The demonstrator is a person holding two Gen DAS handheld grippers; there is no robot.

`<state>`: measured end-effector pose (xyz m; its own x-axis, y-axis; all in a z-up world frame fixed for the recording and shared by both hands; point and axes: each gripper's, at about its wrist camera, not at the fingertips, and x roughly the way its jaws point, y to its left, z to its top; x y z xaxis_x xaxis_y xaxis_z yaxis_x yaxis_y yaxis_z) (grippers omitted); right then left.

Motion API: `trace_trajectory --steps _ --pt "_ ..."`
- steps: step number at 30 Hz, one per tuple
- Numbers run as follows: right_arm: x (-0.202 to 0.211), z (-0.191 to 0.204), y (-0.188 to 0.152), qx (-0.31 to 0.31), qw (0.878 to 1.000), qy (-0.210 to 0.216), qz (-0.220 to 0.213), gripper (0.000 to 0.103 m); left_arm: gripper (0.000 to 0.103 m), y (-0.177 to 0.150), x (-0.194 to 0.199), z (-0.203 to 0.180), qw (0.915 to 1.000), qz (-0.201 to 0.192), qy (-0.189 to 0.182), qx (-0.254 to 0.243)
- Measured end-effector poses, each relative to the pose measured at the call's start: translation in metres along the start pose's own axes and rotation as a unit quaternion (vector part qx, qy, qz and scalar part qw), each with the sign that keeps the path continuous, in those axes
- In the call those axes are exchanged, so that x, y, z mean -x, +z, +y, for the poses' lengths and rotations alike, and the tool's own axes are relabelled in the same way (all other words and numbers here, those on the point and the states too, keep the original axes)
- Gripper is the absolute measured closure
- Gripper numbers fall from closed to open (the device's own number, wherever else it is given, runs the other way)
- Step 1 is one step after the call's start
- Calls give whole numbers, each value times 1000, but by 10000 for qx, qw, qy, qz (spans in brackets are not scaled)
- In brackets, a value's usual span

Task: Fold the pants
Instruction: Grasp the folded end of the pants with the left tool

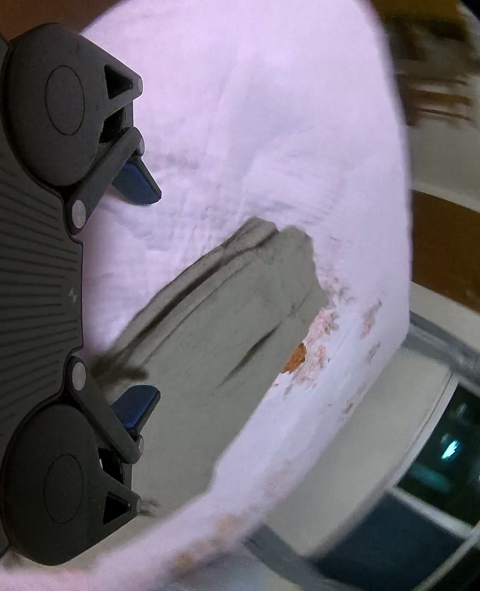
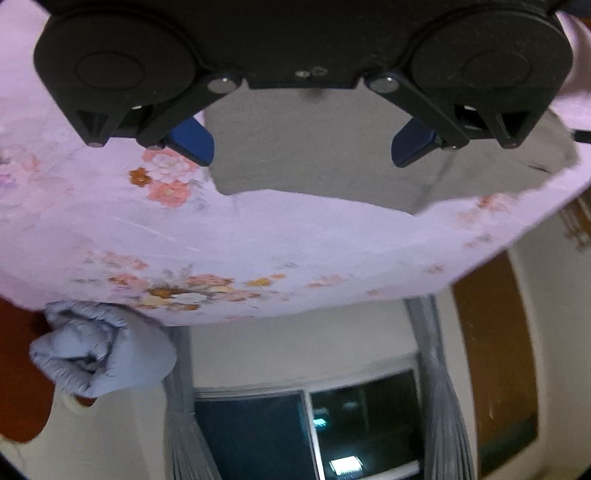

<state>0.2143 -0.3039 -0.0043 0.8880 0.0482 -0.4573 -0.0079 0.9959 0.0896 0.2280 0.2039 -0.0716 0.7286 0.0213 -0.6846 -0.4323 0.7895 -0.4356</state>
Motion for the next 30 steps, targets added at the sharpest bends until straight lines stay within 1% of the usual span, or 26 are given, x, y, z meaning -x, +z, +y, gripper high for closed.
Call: trace_trajectory --steps 1,3,4,5,6,7,11,12,14,17,18,19,21,23,27,30 --pt "-2 4 0 34 10000 -66 3 6 0 3 -7 9 9996 45 -109 246" --pt "-4 9 -1 82 9999 -48 39 6 0 13 -20 26 9962 38 -431 756" --pt "-5 11 -2 92 9999 -27 55 6 0 14 -24 31 9945 32 -554 890" --pt "-5 12 -2 110 9999 6 71 6 0 18 -30 37 9911 5 -747 1101" --pt "-6 14 -3 138 9999 5 86 6 0 19 -34 40 9884 0 -858 1253" --pt "-7 15 -4 160 9998 -14 99 6 0 19 -39 41 9865 13 -915 1362" --pt "-9 14 -4 117 9998 -38 171 6 0 26 -57 52 9742 10 -1203 1910" --pt "-10 14 -5 87 9998 -34 177 6 0 28 -62 53 9723 30 -1227 1987" --pt "-9 14 -5 64 9998 -40 173 6 0 32 -70 51 9696 55 -1312 2064" --pt "-12 12 -7 -2 9998 -23 220 6 0 37 -77 45 9701 138 -1367 1999" --pt "-13 11 -8 -43 9997 -62 245 6 0 39 -81 44 9691 173 -1413 2014" --pt "-15 9 -9 -122 9995 -105 284 6 0 41 -84 43 9682 190 -1445 2034" --pt "-18 5 -11 -311 9989 -63 339 6 0 45 -92 41 9656 209 -1479 2128" --pt "-18 3 -12 -407 9985 -39 365 6 0 41 -93 47 9625 163 -1552 2217" --pt "-18 3 -14 -378 9986 2 376 6 0 38 -97 49 9615 65 -1670 2183" --pt "-21 2 -15 -364 9984 -21 433 6 0 47 -109 45 9609 63 -1650 2224"
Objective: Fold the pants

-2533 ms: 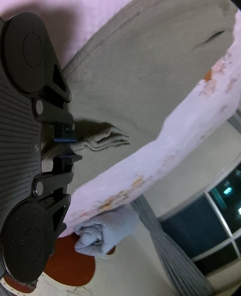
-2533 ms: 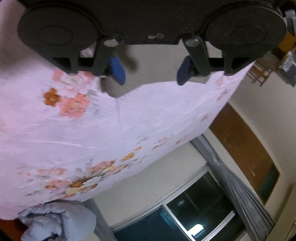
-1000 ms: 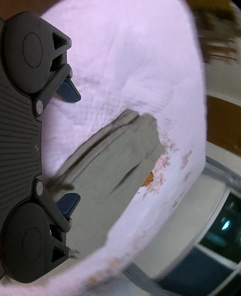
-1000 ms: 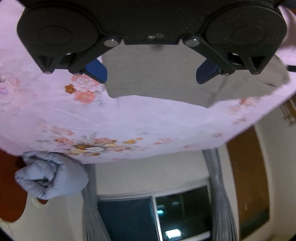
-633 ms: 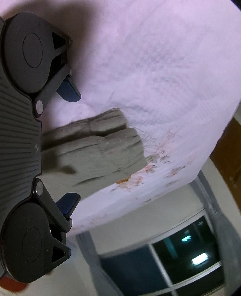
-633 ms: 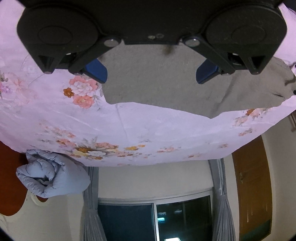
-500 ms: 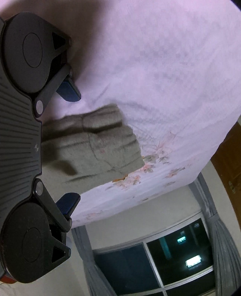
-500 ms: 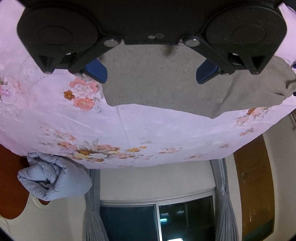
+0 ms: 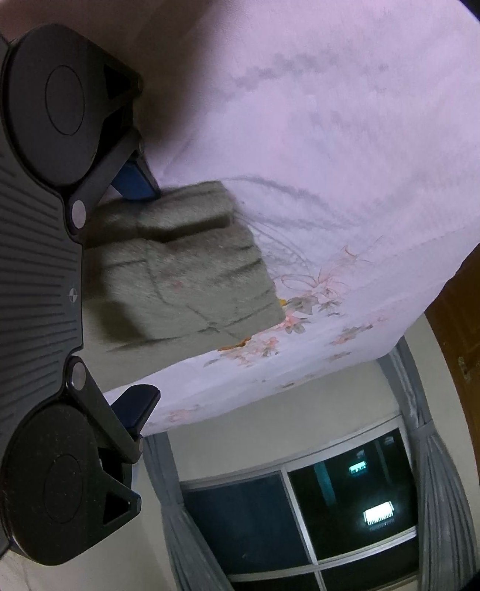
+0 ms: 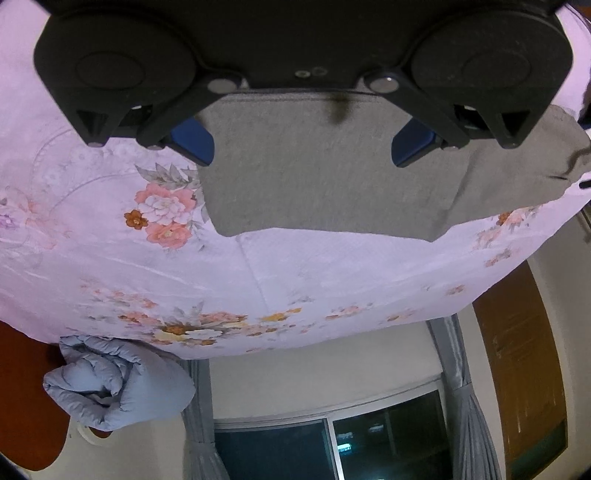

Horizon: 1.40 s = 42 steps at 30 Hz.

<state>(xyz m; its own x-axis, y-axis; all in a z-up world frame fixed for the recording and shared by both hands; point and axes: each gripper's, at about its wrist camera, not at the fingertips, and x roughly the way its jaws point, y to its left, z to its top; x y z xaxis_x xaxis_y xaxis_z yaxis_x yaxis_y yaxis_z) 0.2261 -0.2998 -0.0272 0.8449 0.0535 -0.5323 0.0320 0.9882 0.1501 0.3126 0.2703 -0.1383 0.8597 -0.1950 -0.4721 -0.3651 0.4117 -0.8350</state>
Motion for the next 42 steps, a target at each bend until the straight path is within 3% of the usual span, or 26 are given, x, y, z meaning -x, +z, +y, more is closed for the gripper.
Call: trace_trajectory --steps 5,6,7,9,11,18,22,25,27,29,33,36,39,41,42 --pt "-4 -6 2 -211 9998 -46 39 6 2 -3 -12 -10 9984 -32 55 -563" --pt "-5 -7 2 -208 9998 -59 42 6 59 -4 -9 -13 9974 -129 173 -682" --pt "-7 -7 3 -212 9997 -59 71 6 70 -4 -7 -13 9969 -141 332 -700" --pt "-10 -7 4 -246 9996 39 107 6 71 -5 -3 -9 9976 -158 267 -620" --pt "-15 0 8 -281 9988 350 168 6 71 -8 2 -20 9942 -283 265 -1004" --pt "-38 77 2 429 9920 1159 262 6 71 4 20 -56 9918 -302 -129 -1237" --pt "-47 120 -17 1081 9878 1082 309 6 71 7 30 -68 9902 -251 -246 -1354" --pt "-67 152 -46 1991 9750 732 670 6 71 2 36 -77 9876 -222 -441 -1489" --pt "-69 160 -60 2372 9688 550 454 6 71 -5 42 -87 9842 -216 -505 -1686" --pt "-67 159 -54 2238 9717 520 541 6 71 -8 49 -91 9823 -231 -554 -1777" --pt "-48 155 -42 2088 9770 429 111 6 71 -9 56 -97 9811 -272 -630 -1810" --pt "-71 159 -48 2119 9753 161 602 6 71 -12 59 -104 9793 -293 -612 -1908" --pt "-71 166 -51 2039 9775 32 538 6 71 -16 66 -111 9747 -310 -578 -2139" --pt "-53 165 -48 1851 9827 75 2 6 71 -15 70 -115 9716 -303 -532 -2286" --pt "-52 167 -50 1883 9821 47 -62 6 71 -16 73 -118 9694 -311 -516 -2380"
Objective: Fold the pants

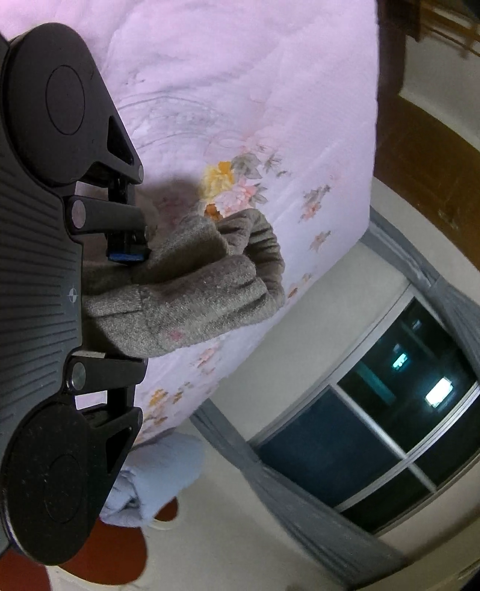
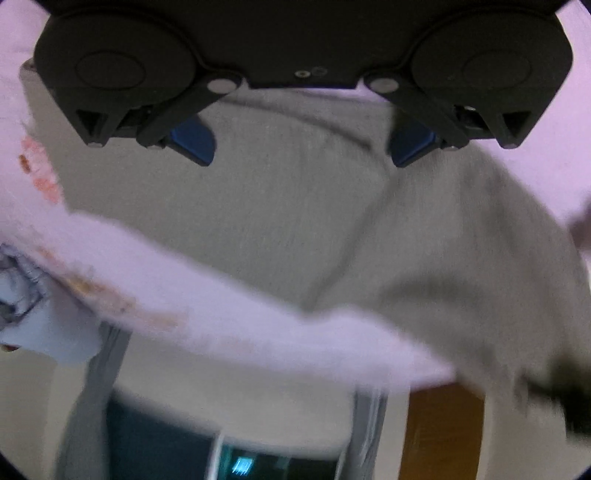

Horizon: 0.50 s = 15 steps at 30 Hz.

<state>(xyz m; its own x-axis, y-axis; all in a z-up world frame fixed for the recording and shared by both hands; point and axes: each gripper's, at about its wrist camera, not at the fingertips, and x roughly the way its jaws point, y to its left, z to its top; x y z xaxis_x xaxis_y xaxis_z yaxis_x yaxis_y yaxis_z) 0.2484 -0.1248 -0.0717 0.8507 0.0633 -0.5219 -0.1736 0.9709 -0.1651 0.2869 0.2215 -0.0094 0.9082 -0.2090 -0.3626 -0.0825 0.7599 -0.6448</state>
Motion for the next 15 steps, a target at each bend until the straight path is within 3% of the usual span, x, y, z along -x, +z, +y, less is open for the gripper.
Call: trace_trajectory --steps 1,4,7,11,15 --pt "-13 7 -5 217 9990 -26 378 5 71 0 2 -4 10000 14 -14 -62" --pt "-19 12 -14 425 9985 -11 355 6 71 1 6 -29 9988 -9 -72 -475" --pt "-15 -3 -1 178 9983 236 493 6 71 0 8 -72 9945 -54 -197 -1026" --pt "42 -64 -5 -457 9976 180 -488 6 71 -21 2 -143 9821 -4 -460 -1826" --pt "86 -158 -30 -1278 9847 -510 -1069 6 71 -78 -21 -221 9594 210 -720 -2718"
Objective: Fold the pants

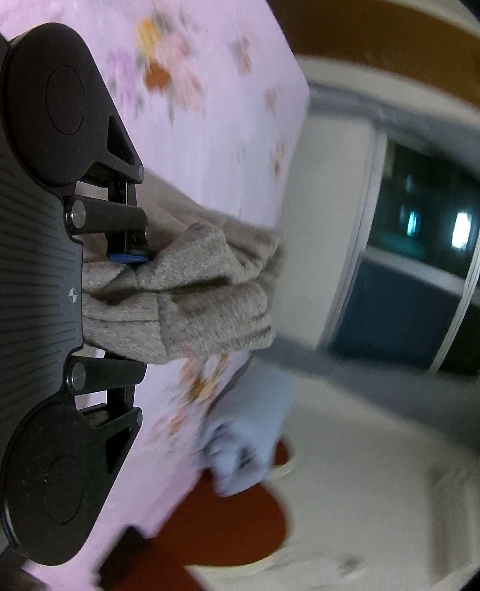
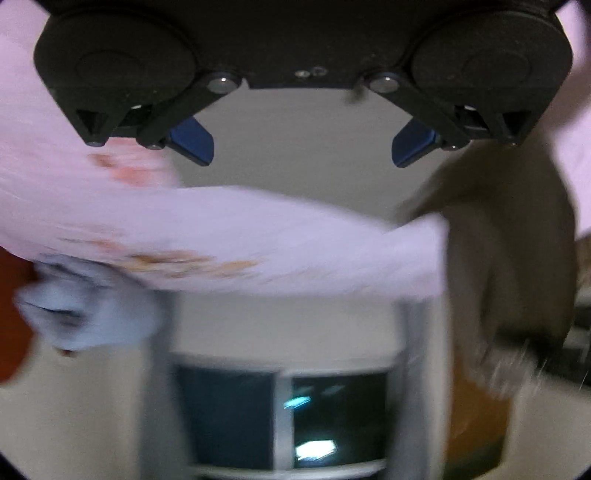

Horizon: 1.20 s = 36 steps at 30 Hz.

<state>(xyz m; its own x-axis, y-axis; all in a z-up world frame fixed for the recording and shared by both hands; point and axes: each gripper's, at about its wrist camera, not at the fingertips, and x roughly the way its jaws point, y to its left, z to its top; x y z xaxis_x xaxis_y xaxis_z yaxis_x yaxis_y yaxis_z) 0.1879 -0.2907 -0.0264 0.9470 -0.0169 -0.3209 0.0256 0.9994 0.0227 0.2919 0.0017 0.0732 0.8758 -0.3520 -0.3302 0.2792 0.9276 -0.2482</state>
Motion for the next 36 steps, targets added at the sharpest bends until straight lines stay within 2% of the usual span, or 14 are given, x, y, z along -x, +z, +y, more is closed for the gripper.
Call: trace_trajectory --steps 3,7,10,12,20,26,27,28,30,31,32,34,35,36 --pt "17 -74 4 -419 9959 -792 -108 6 71 -22 -32 -79 9948 188 4 -1001" --pt "33 -152 -1 -1499 9796 -1336 -55 6 71 -65 -67 -168 9727 420 -117 -2280" --pt "36 -183 -15 -2323 9631 -1362 13 6 71 -114 -90 -217 9416 894 -287 -3235" --pt "41 -192 -25 -2414 9602 -1405 45 6 71 -149 -101 -235 9180 1108 -82 -3808" --pt "31 -190 -23 -2519 9606 -1174 -17 6 71 -135 -56 -248 9075 88 691 -4143" --pt "27 -194 -19 -2583 9601 -1068 -24 6 71 -132 -49 -236 8548 -256 1297 -5019" --pt "28 -195 -19 -2631 9588 -1074 -45 6 71 -142 -56 -242 8425 56 1173 -5258" --pt "29 -197 -20 -2709 9566 -1072 -72 6 72 -157 -72 -254 8208 646 990 -5588" --pt "29 -199 -21 -2797 9538 -1096 -53 6 74 -188 -71 -266 8026 605 923 -5862" --pt "28 -200 -20 -2811 9532 -1114 -16 6 74 -191 -69 -268 8019 580 1041 -5854" --pt "28 -200 -20 -2809 9534 -1106 -4 6 73 -187 -65 -268 8098 601 1077 -5736" --pt "31 -200 -21 -2768 9547 -1095 -49 6 51 -176 -50 -267 8279 453 1002 -5501" --pt "32 -200 -21 -2763 9546 -1108 -79 6 13 -173 -39 -266 8299 221 1029 -5480" --pt "32 -201 -21 -2784 9540 -1107 -84 6 0 -170 -27 -263 8296 -48 1113 -5472"
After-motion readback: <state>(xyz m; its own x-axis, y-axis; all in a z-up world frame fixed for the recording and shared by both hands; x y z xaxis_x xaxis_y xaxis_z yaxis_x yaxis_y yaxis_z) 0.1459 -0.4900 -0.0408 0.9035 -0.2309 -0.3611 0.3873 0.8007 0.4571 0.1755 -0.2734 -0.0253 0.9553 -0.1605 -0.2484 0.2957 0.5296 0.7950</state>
